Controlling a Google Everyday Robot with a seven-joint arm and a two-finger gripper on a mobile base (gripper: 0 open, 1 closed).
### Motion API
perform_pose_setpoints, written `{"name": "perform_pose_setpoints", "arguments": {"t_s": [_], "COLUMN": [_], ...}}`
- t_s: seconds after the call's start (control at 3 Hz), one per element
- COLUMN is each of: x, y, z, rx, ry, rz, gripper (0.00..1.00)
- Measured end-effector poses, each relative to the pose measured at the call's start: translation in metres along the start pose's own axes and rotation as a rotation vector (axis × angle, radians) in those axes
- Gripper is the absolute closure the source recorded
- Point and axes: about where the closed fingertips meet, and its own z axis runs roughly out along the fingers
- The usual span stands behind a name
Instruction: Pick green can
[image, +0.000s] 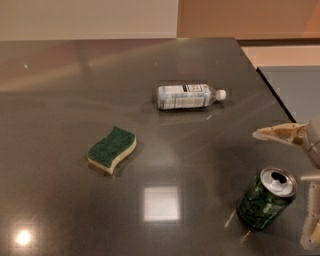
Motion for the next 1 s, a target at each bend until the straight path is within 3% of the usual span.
{"name": "perform_pose_setpoints", "arguments": {"t_s": [0.33, 1.0], "x": [0.0013, 0.0010], "y": [0.0045, 0.0109], "z": [0.0077, 0.0157], "rx": [-0.008, -0.021], "ry": [-0.013, -0.030], "rz": [-0.007, -0.011], "gripper": [0.00, 0.42]}}
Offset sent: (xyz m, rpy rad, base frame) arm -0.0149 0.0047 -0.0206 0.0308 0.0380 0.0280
